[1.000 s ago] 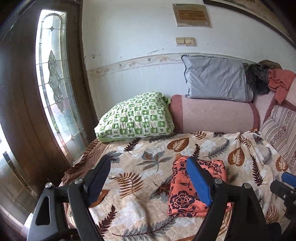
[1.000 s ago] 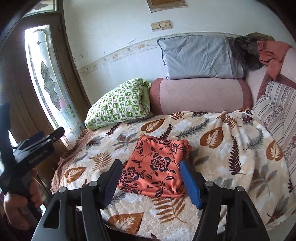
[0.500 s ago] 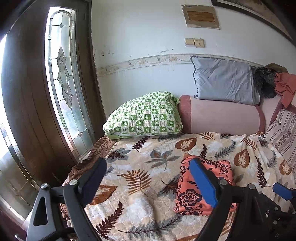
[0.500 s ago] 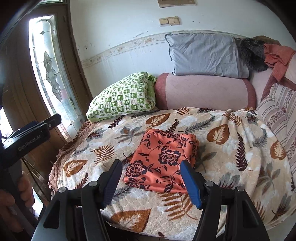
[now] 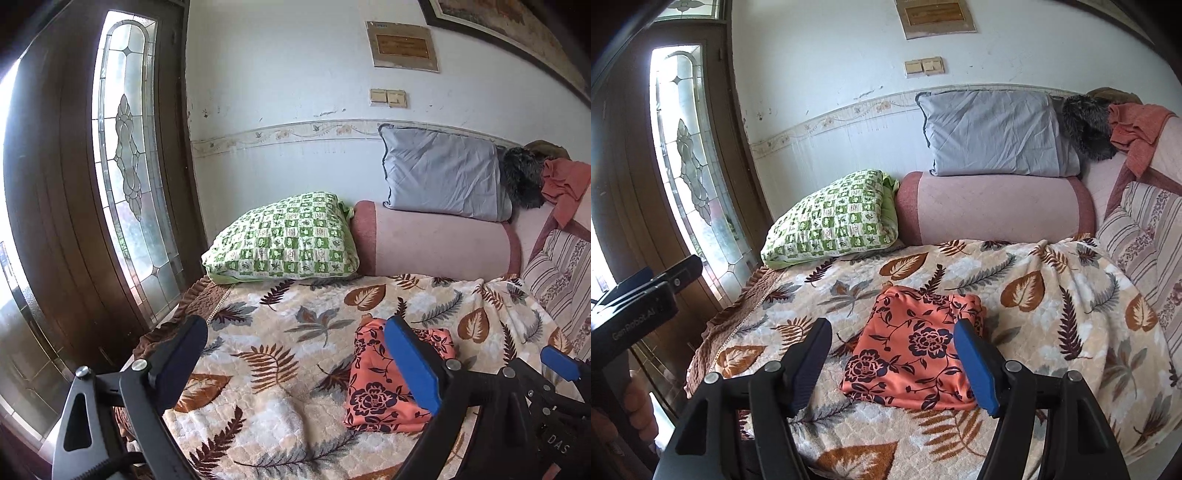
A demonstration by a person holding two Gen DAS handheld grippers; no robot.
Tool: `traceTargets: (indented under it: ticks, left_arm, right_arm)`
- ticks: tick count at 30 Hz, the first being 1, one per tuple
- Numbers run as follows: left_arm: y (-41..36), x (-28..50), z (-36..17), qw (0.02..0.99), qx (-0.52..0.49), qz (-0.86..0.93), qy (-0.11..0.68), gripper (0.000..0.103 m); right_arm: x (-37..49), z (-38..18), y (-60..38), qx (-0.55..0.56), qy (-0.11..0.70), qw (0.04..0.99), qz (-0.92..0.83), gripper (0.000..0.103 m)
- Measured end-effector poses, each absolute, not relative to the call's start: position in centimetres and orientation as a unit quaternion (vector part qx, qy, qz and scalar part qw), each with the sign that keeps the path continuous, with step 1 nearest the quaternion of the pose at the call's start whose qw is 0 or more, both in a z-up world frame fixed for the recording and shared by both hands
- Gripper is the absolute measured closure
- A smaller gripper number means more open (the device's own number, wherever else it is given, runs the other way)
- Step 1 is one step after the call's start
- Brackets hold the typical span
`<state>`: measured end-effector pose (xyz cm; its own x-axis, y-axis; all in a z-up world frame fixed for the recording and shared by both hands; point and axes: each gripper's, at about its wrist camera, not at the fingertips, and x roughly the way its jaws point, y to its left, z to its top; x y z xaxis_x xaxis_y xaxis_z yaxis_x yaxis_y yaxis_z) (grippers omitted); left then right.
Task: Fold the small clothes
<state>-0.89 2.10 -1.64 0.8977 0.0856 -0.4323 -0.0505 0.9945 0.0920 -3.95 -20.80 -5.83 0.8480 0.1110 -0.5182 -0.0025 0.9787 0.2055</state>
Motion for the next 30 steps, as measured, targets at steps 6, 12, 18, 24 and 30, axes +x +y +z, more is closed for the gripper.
traceTargets:
  ticks: [6, 12, 18, 24, 30]
  left_arm:
    - [2.35, -1.27, -1.40, 0.974, 0.038, 0.035, 0.220, 0.006]
    - [2.41, -1.53, -1.24, 0.975, 0.038, 0.034, 0.218, 0.006]
    - [2.32, -1.53, -1.24, 0.974, 0.038, 0.032, 0.219, 0.006]
    - [2.45, -1.57, -1.35, 0.974, 0.036, 0.032, 0.221, 0.006]
    - [2.68, -1.41, -1.57, 0.973, 0.034, 0.030, 0.225, 0.006]
  right_arm:
    - [-4.17, -5.43, -21.11, 0.107, 0.262, 0.959, 0.025, 0.030]
    - [-4.27, -5.31, -21.33, 0.111, 0.259, 0.959, 0.026, 0.030]
    - [-4.38, -5.42, -21.16, 0.111, 0.260, 0.959, 0.032, 0.030]
    - [-4.28, -5.70, -21.07, 0.111, 0.266, 0.957, 0.036, 0.030]
    - [-4.26, -5.72, -20.77, 0.110, 0.267, 0.957, 0.038, 0.030]
